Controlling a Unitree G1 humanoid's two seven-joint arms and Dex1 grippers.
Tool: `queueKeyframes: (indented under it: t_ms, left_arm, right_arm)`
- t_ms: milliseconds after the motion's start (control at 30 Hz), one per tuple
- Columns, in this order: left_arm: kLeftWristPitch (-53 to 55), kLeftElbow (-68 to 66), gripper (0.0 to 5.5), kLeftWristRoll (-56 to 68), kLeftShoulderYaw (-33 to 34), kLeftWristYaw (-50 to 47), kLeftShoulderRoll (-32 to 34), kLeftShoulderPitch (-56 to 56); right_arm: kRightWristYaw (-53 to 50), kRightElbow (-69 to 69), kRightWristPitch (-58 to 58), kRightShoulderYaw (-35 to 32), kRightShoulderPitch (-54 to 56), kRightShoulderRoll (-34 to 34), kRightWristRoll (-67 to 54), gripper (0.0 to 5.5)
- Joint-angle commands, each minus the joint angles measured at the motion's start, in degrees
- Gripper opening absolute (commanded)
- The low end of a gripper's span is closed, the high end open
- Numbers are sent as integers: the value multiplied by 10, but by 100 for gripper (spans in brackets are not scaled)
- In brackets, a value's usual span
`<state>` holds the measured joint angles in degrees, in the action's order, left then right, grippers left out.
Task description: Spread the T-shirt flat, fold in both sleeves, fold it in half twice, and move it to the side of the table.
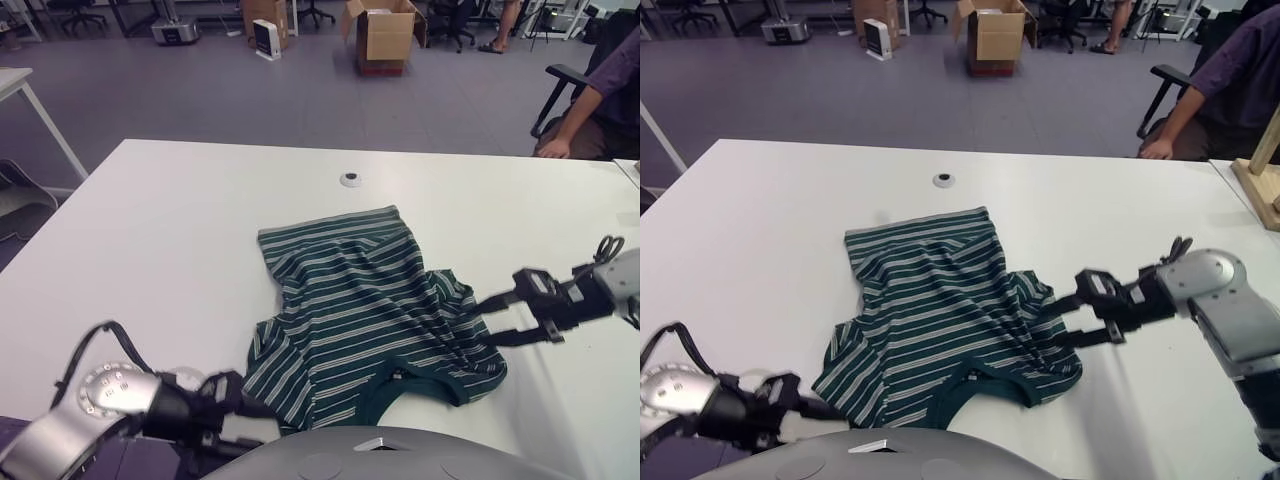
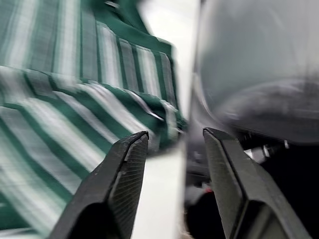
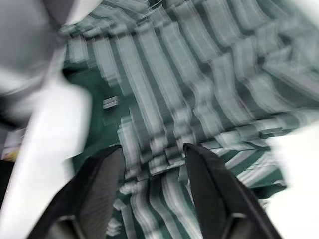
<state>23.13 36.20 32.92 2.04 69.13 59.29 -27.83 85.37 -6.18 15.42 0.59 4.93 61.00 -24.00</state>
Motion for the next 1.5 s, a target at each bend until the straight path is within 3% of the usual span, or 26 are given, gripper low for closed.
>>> queueKeyframes:
  t_ms: [33, 233, 400, 500, 633, 767, 900, 1000, 1167, 1267, 1367, 1500]
  left_arm:
    - [54, -59, 266, 111, 64, -36, -31, 171]
    - [-31, -349, 266, -125, -83, -231, -216, 455]
    - [-134, -708, 266, -251, -136, -307, -336, 628]
    - [-155, -897, 266, -328, -188, -298, -364, 678]
    - [-228, -1016, 266, -444, -277, -283, -357, 697]
    - [-309, -1087, 266, -443, -233, -420, -377, 759]
    - [-359, -1118, 266, -441, -189, -532, -386, 790]
    - [-413, -1111, 266, -402, -133, -508, -376, 793]
    - [-467, -1024, 266, -350, -77, -385, -351, 759]
    - [-387, -781, 266, -297, -97, -284, -357, 635]
    - [-257, -448, 266, -264, -167, -224, -319, 446]
    - [-180, -245, 266, -258, -189, -157, -226, 298]
  right_arm:
    - [-111, 101, -59, 66, 58, -89, 115, 274]
    - [-126, 184, -170, 137, 37, -76, 242, 274]
    - [-82, 176, -163, 126, 41, -51, 207, 274]
    - [-75, 171, -153, 118, 64, -60, 189, 274]
    - [-61, 115, -78, 79, 84, -76, 106, 274]
    - [-80, 95, -17, 50, 124, -104, 53, 274]
    - [-168, 156, -44, 71, 197, -176, 110, 274]
    - [-215, 184, -60, 85, 226, -230, 134, 274]
    - [-344, 284, -106, 128, 266, -332, 224, 274]
    - [-406, 390, -125, 146, 297, -375, 271, 274]
    - [-461, 523, -120, 106, 350, -432, 251, 274]
    - [-471, 606, -143, 125, 379, -438, 284, 274]
